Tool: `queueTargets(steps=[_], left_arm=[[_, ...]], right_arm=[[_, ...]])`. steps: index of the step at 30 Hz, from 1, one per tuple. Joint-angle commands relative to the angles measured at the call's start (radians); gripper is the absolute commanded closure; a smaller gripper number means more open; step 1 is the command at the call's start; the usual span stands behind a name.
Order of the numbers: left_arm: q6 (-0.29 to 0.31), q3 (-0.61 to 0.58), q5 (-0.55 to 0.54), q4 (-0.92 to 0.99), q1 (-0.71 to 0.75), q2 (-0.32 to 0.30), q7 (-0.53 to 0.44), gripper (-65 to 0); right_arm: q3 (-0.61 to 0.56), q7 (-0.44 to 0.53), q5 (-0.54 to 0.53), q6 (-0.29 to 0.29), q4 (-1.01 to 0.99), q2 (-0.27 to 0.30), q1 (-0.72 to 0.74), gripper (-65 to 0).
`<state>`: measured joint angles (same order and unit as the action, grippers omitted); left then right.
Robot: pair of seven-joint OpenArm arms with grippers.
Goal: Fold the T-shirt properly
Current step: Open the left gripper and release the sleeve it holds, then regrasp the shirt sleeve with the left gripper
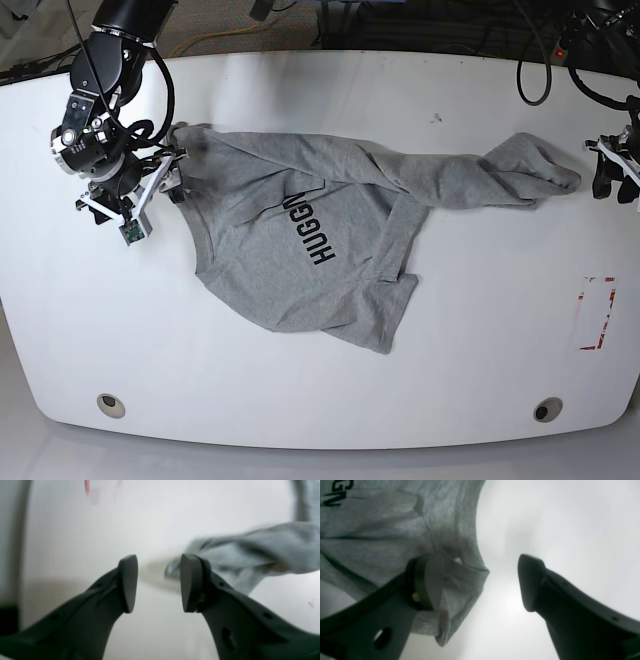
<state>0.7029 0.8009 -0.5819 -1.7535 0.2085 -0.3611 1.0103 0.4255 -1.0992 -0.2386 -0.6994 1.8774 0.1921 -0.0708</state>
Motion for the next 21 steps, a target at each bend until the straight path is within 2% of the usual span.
queueTargets(steps=[1, 5, 11, 17, 21], left_arm=[[-0.005, 0.048, -0.016, 0.059, -0.045, 0.012, 0.049, -26.2], [-0.005, 0.102, -0.016, 0.135, -0.070, 0.040, 0.094, -28.9], [-0.005, 0.165, -0.022, 0.169, -0.070, 0.109, 0.103, -51.1], [-0.005, 0.165, -0.022, 0.174, -0.076, 0.165, 0.103, -51.8], [-0.005, 0.167, -0.017, 0.243, -0.129, 0.190, 0.103, -51.8]], right_arm=[[0.002, 0.023, -0.011, 0.001, 0.017, 0.011, 0.029, -44.9], [0.002, 0.023, -0.011, 0.001, 0.017, 0.013, 0.041, -45.0], [0.000, 0.023, -0.011, 0.001, 0.017, 0.013, 0.041, -45.0], [0.000, 0.023, -0.011, 0.001, 0.017, 0.013, 0.038, -45.0], [0.000, 0.023, -0.012, 0.001, 0.017, 0.011, 0.038, -44.7]])
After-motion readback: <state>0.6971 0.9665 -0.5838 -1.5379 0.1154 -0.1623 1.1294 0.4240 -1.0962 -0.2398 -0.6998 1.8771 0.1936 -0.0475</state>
